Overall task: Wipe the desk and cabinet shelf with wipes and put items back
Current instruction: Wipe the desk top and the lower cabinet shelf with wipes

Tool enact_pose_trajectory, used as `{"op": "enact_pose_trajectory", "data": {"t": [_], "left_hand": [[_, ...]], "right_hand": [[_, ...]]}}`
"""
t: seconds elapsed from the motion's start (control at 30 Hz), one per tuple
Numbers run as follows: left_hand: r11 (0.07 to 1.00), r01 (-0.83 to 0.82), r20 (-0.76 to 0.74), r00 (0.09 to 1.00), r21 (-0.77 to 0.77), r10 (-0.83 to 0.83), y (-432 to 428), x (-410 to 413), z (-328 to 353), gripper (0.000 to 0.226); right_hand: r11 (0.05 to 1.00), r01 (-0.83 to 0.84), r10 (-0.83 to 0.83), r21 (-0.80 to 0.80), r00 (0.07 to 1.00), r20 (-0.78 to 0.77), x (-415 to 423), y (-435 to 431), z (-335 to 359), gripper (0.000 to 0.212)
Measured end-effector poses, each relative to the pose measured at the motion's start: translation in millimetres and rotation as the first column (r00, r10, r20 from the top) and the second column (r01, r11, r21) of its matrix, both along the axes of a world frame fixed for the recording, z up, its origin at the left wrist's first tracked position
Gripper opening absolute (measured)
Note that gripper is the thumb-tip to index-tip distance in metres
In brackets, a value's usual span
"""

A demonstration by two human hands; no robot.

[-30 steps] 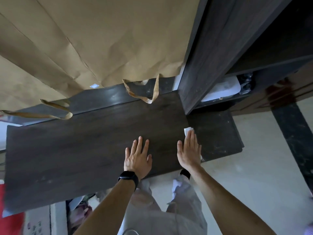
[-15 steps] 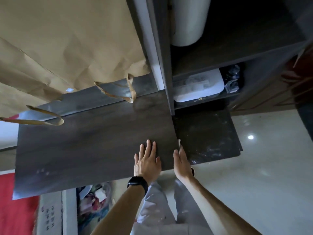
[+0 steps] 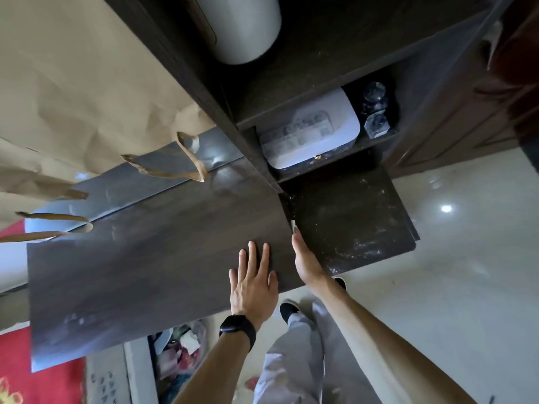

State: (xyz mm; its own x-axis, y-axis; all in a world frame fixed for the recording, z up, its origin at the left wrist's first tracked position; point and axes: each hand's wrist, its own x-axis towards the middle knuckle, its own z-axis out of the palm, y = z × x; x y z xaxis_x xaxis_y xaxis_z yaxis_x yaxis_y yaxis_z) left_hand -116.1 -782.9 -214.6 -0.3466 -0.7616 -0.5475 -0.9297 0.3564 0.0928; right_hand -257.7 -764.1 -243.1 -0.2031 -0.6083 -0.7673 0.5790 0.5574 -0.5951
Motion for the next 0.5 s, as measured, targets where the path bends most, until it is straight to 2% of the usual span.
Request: {"op": "enact_pose_trajectory", "data": {"t": [0.03,0.13,0.27,0.33,0.43,0.5], "left_hand": [[1.000,-0.016,-0.009,1.000,-0.002,0.016,2,-1,-2,0.061],[0.998,-0.052,-0.041,0.998,-0.019,0.051,5,-3,-7,0.060],[0.997,-0.069,-0.074,0.995,-0.038,0.066,8,-2,-11,0.060],[0.996,-0.076,-0.090,0.993,-0.046,0.072,9,0,-13,0.059],[0.994,-0.096,-0.108,0.990,-0.056,0.090,12,1,-17,0.059],[0.992,-0.102,-0.129,0.987,-0.080,0.091,15,2,-21,0.059]], "right_hand": [[1.000,-0.018,0.018,-0.004,1.000,-0.022,7,12,-9,0.054],[0.998,-0.004,0.000,0.070,0.999,0.049,16,43,-15,0.055],[0.994,0.009,-0.014,0.105,0.999,0.051,10,40,-5,0.042],[0.999,0.012,-0.013,0.053,1.000,0.027,2,24,4,0.041],[0.997,-0.051,0.046,-0.058,0.995,-0.093,3,13,16,0.061],[0.993,-0.052,0.035,-0.109,0.988,-0.148,9,22,15,0.055]]}}
